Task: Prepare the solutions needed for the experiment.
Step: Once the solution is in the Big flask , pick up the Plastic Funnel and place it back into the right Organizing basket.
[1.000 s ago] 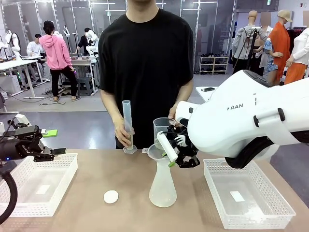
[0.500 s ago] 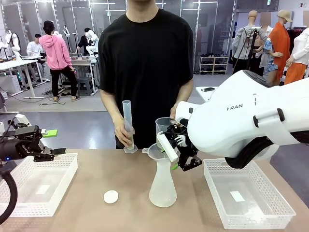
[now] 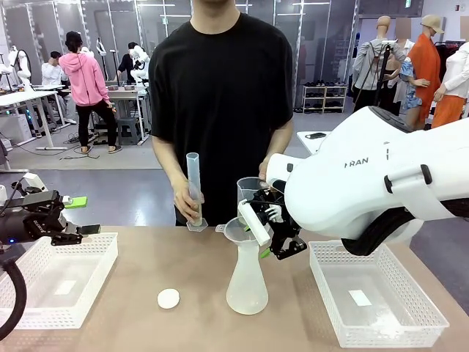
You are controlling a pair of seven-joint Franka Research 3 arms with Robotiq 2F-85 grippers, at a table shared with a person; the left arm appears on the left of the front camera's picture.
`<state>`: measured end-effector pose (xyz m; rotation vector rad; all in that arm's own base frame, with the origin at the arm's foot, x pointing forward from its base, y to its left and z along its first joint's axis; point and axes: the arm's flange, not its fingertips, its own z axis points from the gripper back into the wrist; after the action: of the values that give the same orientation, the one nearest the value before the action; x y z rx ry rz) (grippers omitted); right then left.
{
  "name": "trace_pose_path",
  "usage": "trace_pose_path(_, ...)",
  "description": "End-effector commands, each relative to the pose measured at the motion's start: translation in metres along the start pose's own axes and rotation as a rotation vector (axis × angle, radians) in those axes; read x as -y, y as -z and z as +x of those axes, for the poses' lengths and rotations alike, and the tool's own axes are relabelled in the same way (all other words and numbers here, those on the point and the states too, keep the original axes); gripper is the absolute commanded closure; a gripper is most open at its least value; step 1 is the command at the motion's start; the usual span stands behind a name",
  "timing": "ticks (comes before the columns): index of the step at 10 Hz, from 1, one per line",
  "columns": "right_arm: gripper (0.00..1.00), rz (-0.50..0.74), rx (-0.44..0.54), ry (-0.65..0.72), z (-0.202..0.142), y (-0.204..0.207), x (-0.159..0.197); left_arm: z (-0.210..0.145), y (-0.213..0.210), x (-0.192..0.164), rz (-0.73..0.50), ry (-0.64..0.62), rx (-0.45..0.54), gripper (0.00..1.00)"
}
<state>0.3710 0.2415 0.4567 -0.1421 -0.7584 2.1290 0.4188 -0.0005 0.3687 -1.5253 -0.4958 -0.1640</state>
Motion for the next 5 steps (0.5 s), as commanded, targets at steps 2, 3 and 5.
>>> trace_pose_path(2,0.34,-0.021,-0.003,-0.036,0.028,0.004,-0.001,0.000,0.001,0.000,0.008,0.004,-0.005,0.00)
trace_pose_path(3,0.34,-0.005,-0.024,-0.038,0.032,0.005,-0.001,0.000,0.001,0.000,0.008,0.004,-0.005,0.00)
trace_pose_path(5,0.34,-0.028,-0.028,-0.063,0.033,-0.006,0.003,0.000,0.001,0.000,0.008,0.004,-0.005,0.00)
